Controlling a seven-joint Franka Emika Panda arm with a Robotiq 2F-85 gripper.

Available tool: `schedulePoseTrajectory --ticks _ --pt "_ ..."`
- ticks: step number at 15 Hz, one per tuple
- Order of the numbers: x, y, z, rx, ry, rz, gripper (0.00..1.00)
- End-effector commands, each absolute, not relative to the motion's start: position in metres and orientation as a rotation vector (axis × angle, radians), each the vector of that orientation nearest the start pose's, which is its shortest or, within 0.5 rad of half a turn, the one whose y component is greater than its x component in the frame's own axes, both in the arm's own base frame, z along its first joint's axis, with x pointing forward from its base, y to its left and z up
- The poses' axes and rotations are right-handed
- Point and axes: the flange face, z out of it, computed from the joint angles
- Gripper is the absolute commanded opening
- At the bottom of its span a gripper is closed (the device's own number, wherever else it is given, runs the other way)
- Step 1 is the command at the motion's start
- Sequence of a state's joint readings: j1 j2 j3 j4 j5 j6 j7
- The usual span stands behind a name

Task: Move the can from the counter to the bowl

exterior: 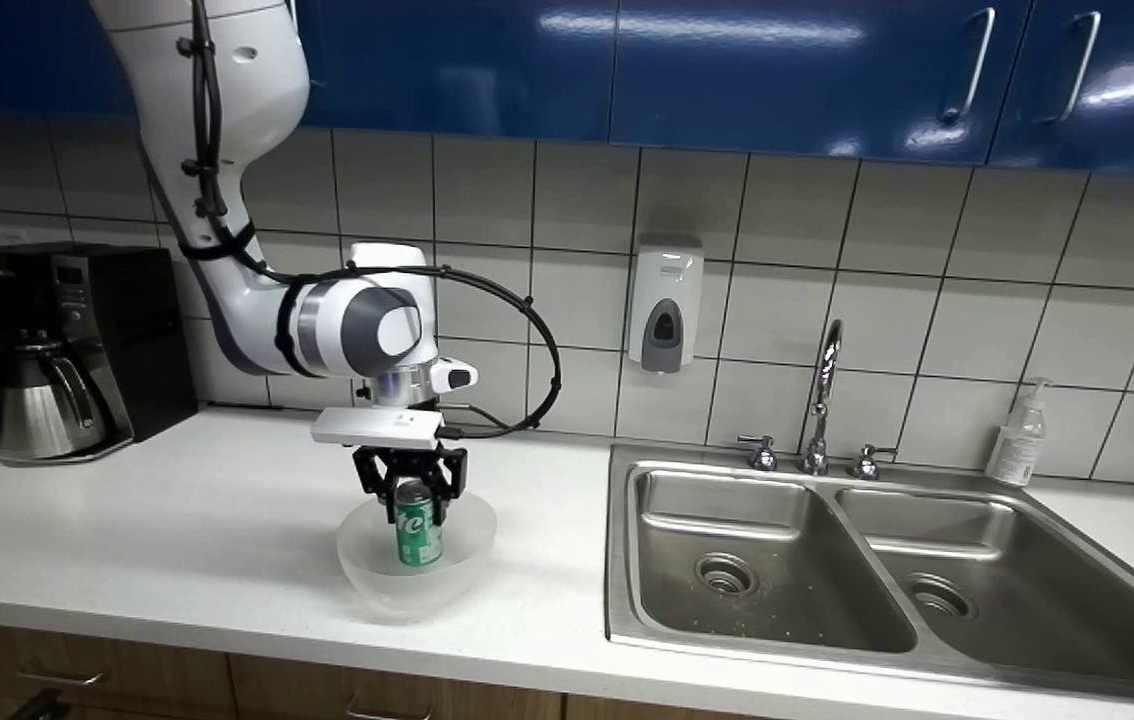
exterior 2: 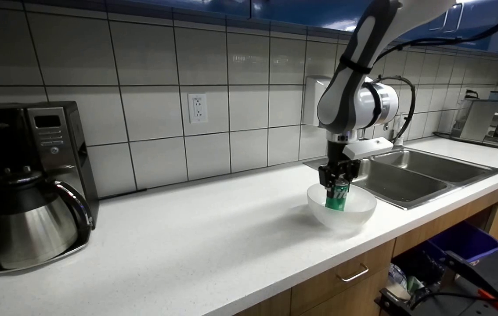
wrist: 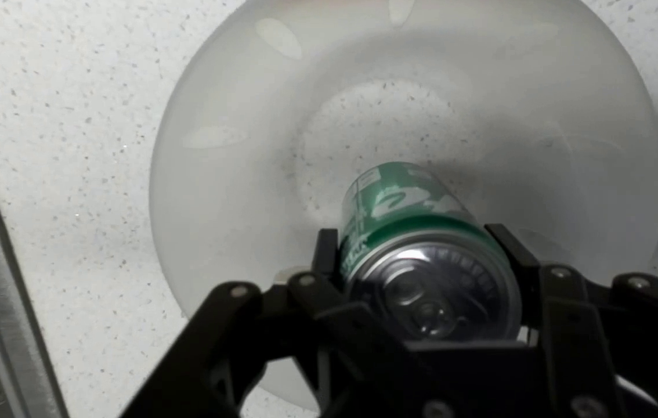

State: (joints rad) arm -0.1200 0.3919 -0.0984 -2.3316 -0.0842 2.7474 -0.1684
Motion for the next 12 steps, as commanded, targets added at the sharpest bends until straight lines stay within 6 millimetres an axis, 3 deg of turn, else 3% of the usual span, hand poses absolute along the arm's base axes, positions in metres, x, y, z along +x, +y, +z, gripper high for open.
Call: schedulePoseTrajectory --ticks 1,7,11,12 --pt "0.519 -0.114 0.163 -3.199 -0.059 0.002 0.39" --pt "0.523 -0.114 0.145 -3.197 -0.065 0.052 0.39" --pt "0.526 -0.116 0.147 -3.201 -0.061 0.056 0.39" --pt "0.526 -0.116 0.148 -3.206 -0.05 0.055 0.87"
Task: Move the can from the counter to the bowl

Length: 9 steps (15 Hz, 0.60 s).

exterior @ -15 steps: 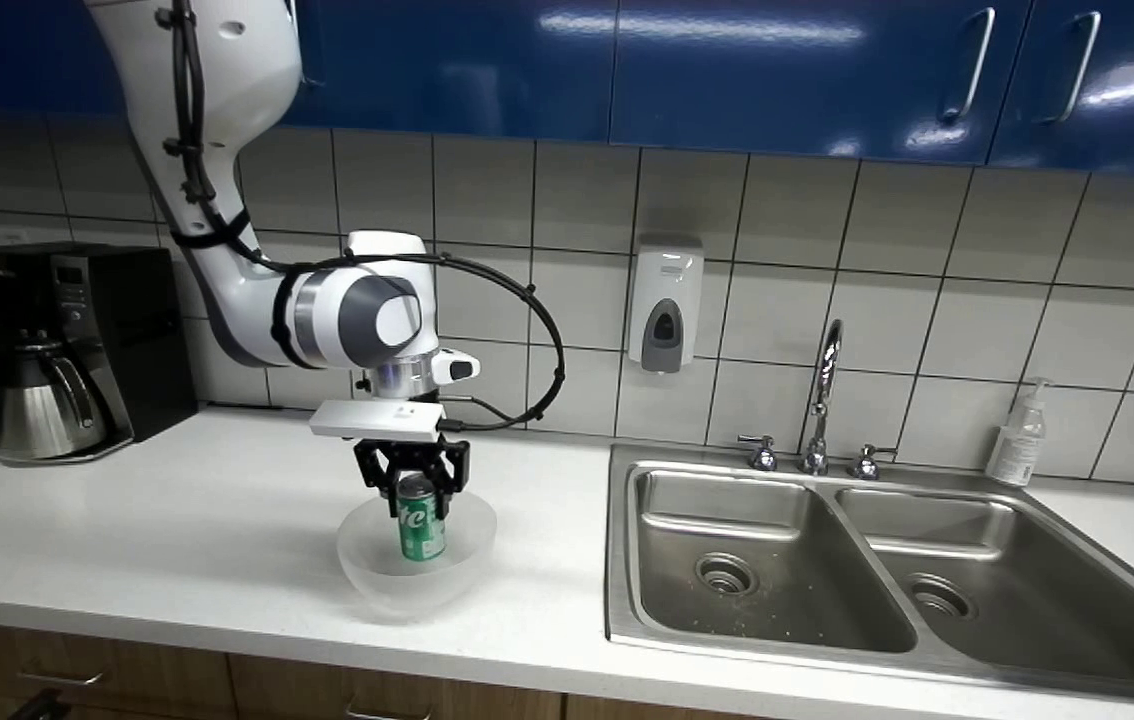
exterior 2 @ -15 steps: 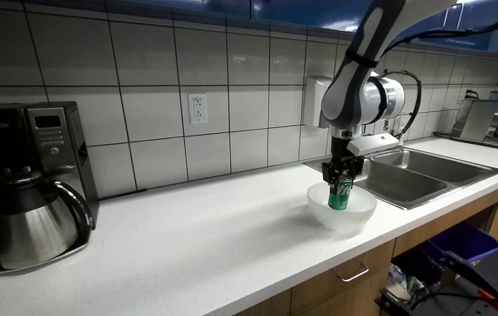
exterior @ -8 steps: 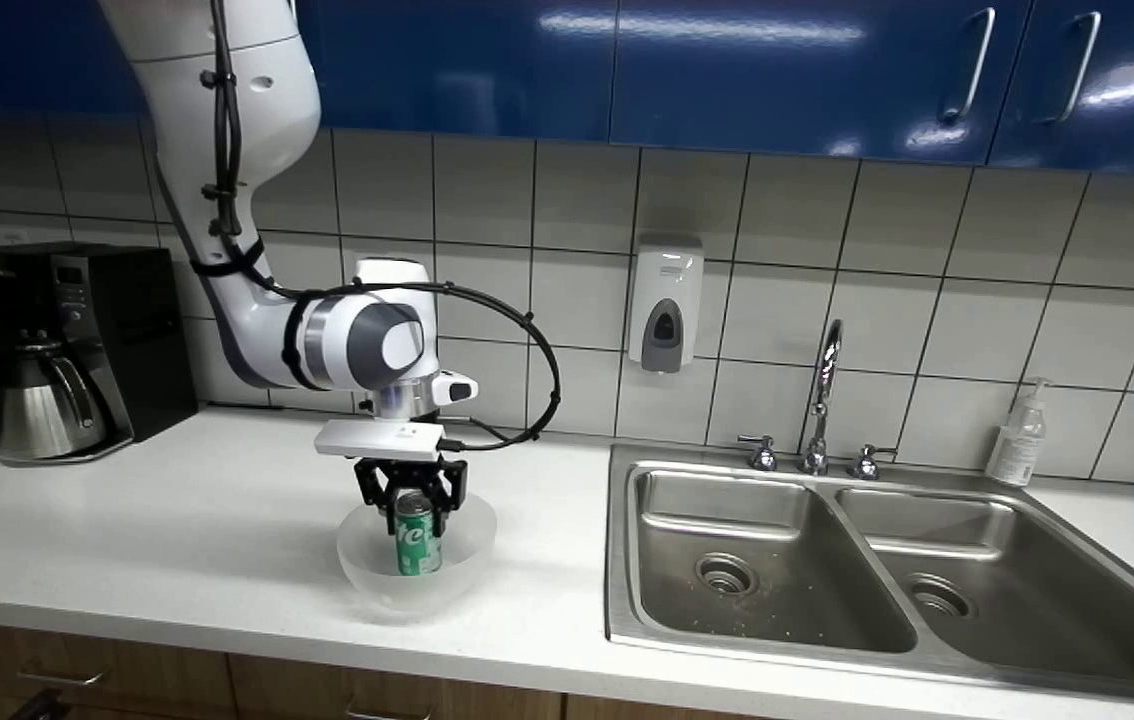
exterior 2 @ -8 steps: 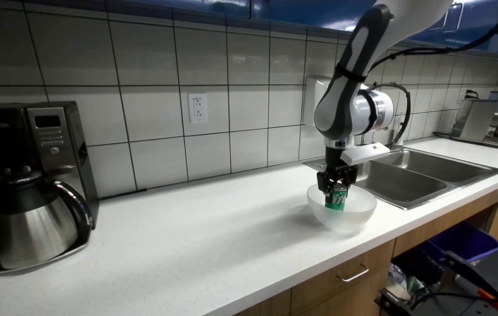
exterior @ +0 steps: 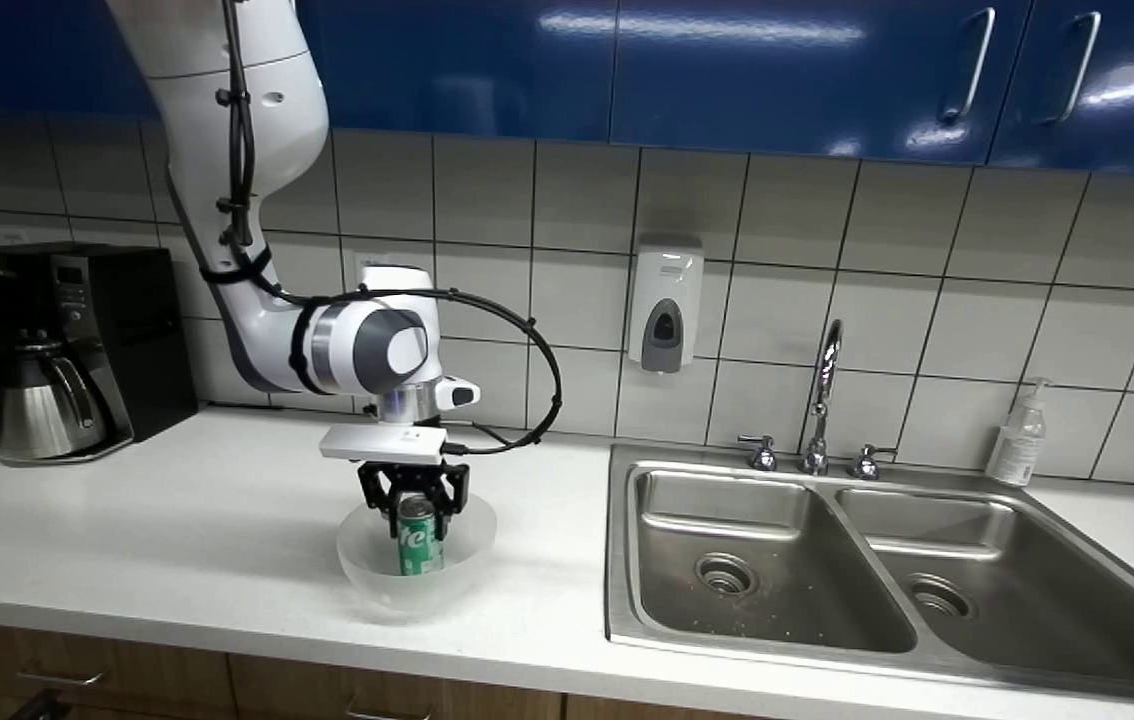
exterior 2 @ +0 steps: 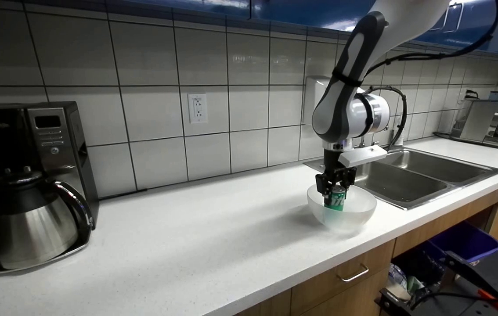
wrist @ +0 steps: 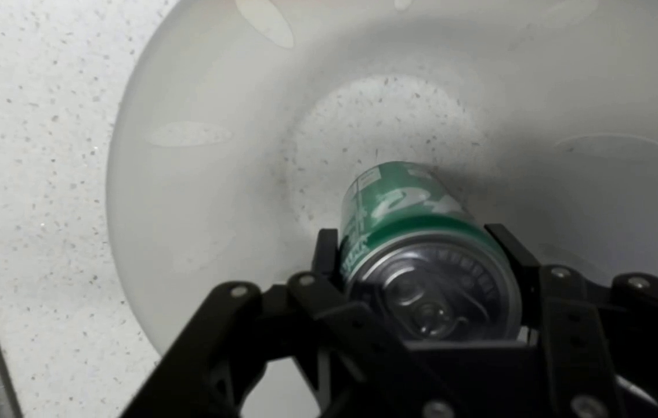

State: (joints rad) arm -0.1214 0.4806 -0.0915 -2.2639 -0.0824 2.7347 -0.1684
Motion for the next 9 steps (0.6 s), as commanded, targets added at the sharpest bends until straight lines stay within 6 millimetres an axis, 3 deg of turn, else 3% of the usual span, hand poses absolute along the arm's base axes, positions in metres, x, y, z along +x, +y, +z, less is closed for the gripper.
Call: schedulePoseTrajectory --ticks 1,3,9 --pt "0.527 -0.117 0.15 -3.207 -0.051 0.055 0.91" --pt "0.529 -0.116 0.155 -3.208 -0.056 0.044 1.0" --pt "0.536 -0.112 0.192 -3.241 -0.088 -0.006 1.0"
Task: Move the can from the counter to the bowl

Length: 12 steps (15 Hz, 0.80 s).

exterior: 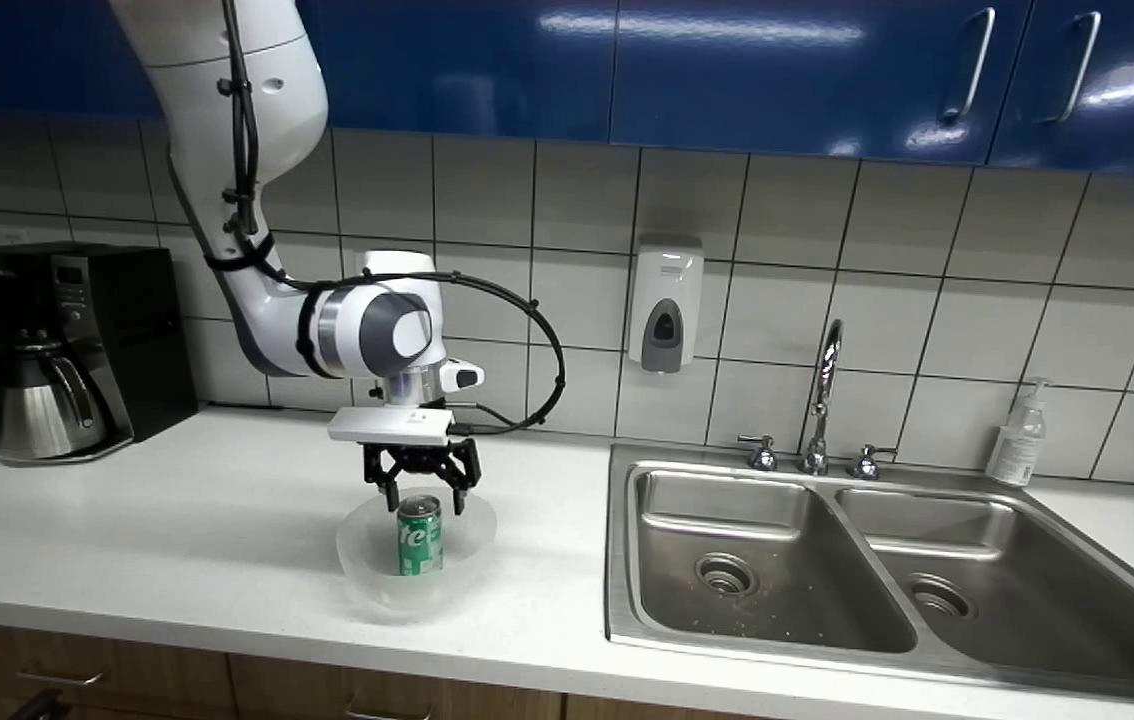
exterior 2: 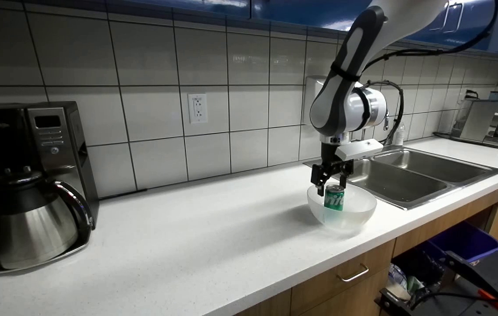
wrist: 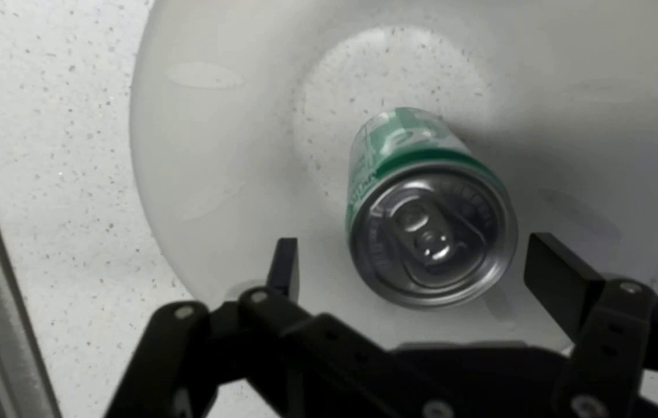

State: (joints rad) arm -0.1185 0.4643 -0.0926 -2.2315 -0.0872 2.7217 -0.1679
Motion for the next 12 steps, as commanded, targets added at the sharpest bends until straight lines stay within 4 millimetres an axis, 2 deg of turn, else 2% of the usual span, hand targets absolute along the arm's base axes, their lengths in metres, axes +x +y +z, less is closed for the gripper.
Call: schedulePoseTrajectory --ticks 1,8,12 --pt "0.537 -0.112 0.2 -3.242 -0.09 -0.001 1.0" --pt "0.538 -0.109 0.242 -3.26 -0.106 0.018 1.0" --pt "0.529 -0.1 0.26 -3.244 -0.128 0.055 1.0"
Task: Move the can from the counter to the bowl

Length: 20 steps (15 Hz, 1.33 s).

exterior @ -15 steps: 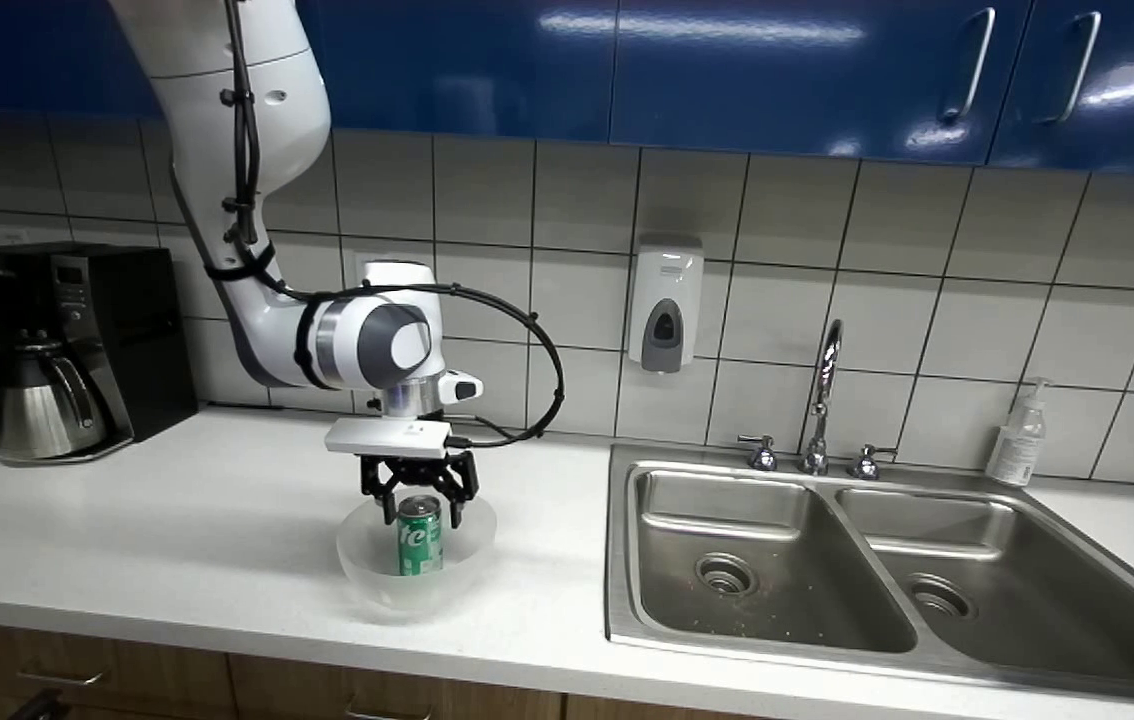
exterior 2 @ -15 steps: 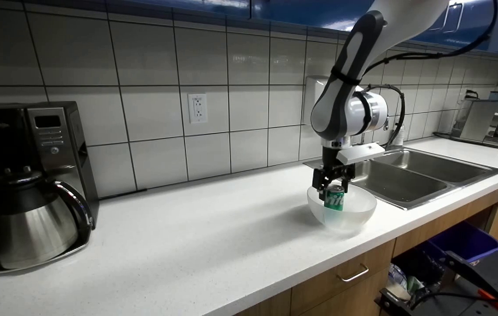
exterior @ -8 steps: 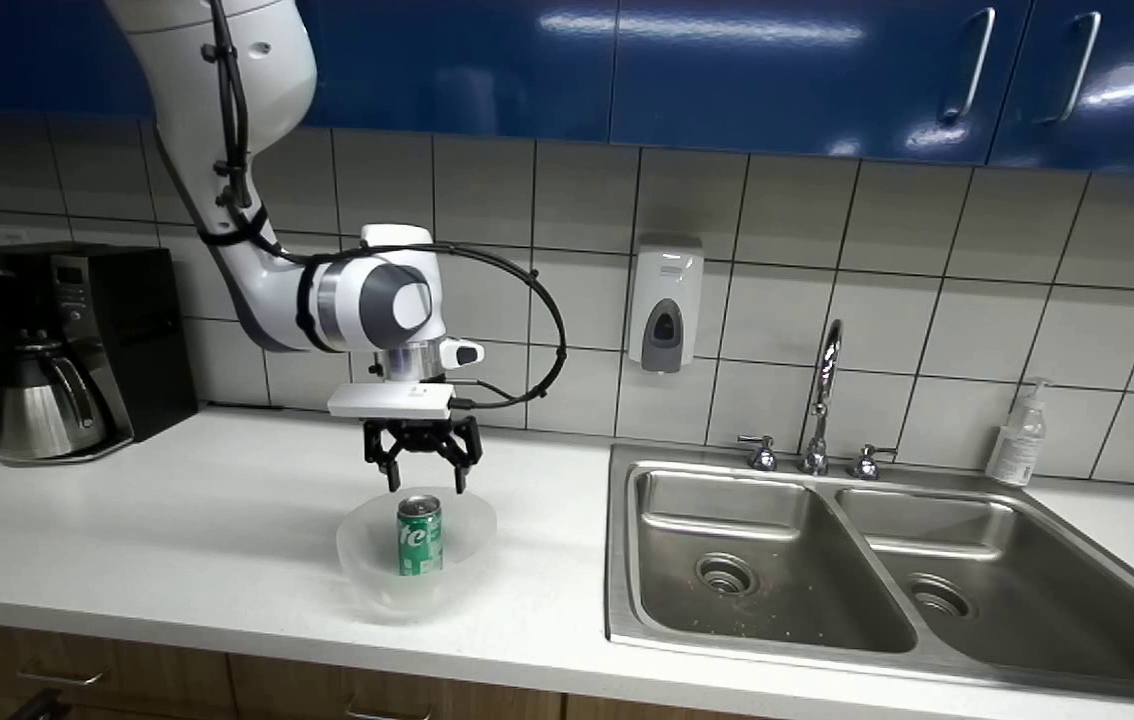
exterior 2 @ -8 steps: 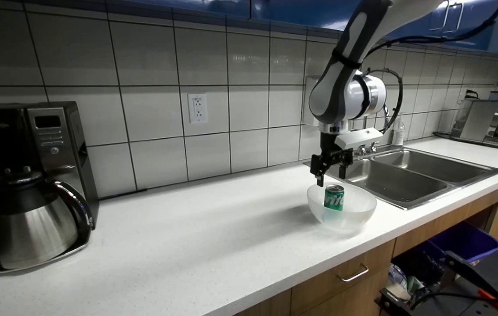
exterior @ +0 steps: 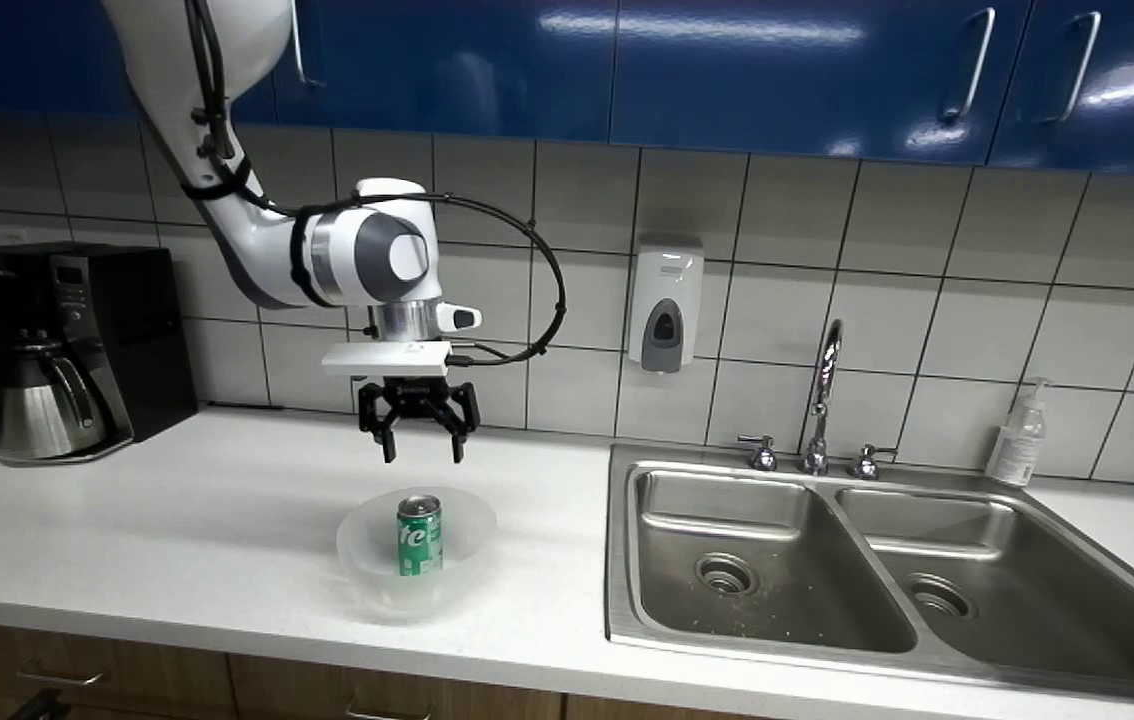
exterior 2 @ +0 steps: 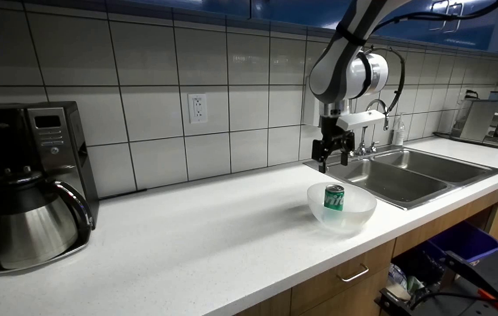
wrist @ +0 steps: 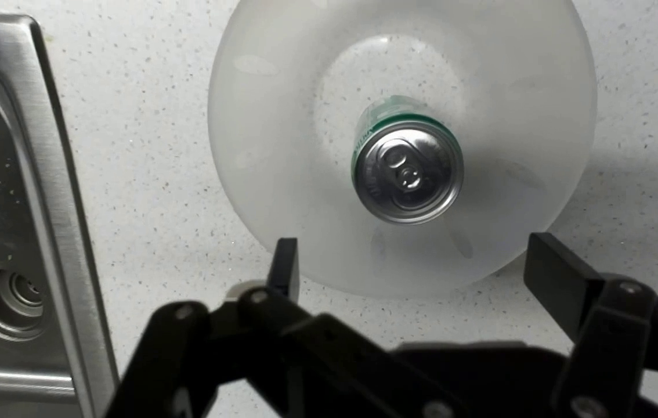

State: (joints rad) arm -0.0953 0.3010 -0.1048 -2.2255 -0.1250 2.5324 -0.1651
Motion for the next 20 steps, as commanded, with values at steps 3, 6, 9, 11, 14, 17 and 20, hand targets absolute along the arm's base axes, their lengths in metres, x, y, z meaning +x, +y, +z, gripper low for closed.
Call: schedulePoseTrajectory --ticks 3,6,9,11,14,17,20 --pt "0.517 -0.088 0.278 -3.249 -0.168 0.073 1.0" --pt "0.505 -0.076 0.296 -3.243 -0.226 0.093 1.0" --pt "0.489 -0.065 0.314 -3.23 -0.267 0.115 1.0" --pt "0.479 -0.059 0.326 -3.228 -0.285 0.112 1.0" --pt "0.462 -0.051 0.346 -3.221 -0.324 0.118 1.0" --pt "0.446 -0.043 0.366 -3.211 -0.376 0.146 1.0" --pt "0.43 -0.037 0.386 -3.212 -0.42 0.149 1.0"
